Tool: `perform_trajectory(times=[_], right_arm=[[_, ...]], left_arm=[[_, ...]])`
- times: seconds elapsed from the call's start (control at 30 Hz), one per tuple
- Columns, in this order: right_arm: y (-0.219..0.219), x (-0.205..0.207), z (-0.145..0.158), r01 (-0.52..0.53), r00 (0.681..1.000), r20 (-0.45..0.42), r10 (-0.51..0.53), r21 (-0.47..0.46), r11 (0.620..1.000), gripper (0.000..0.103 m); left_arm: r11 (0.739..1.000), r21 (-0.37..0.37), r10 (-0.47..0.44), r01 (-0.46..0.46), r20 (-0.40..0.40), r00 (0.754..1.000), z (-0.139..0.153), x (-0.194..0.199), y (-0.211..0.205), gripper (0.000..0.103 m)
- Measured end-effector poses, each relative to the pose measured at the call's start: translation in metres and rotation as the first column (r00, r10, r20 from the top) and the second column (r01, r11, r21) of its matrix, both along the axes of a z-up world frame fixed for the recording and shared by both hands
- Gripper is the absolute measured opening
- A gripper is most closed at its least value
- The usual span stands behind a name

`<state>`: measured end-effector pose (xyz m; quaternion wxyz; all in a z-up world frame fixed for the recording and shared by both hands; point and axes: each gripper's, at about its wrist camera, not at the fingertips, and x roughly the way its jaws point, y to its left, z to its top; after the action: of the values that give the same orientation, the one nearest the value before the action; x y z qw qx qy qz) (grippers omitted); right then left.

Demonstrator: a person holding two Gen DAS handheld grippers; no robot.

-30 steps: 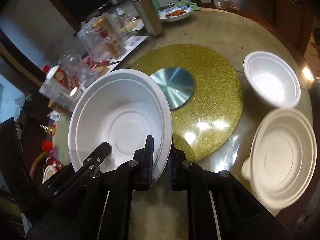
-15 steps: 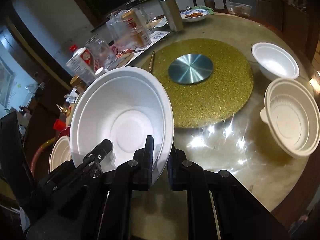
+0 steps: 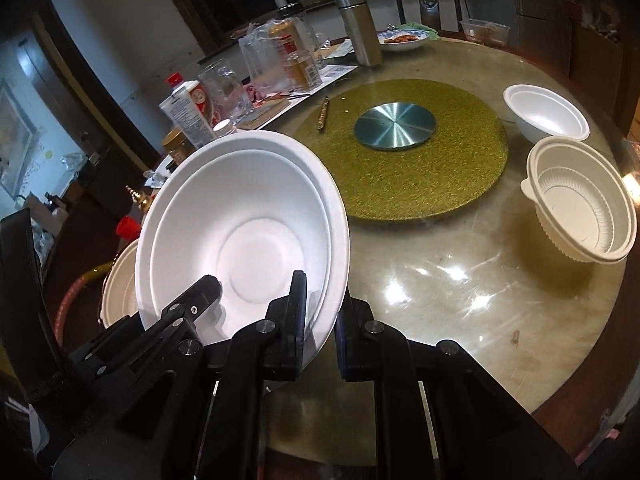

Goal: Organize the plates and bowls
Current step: 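Carry the white bowl with the right gripper over the red plate stack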

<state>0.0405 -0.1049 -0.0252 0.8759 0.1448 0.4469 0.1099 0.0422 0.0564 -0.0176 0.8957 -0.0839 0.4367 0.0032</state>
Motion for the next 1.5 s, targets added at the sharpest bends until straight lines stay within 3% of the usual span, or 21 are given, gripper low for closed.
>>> perform_trajectory(times=[0.8,1.5], right_arm=[[0.034,-0.021,-0.002,-0.076,0.996,0.035,0.077,-0.012,0.997,0.012],[0.103,-0.025,0.018,-0.235,0.967,0.097,0.237,-0.028,0.972,0.012]], left_arm=[[0.999,-0.002,0.053,-0.053,0.025,0.998,-0.004,-0.032,0.03,0.013],[0.977,-0.016,0.214,-0.213,0.082,0.973,0.013,-0.063,0.095,0.014]])
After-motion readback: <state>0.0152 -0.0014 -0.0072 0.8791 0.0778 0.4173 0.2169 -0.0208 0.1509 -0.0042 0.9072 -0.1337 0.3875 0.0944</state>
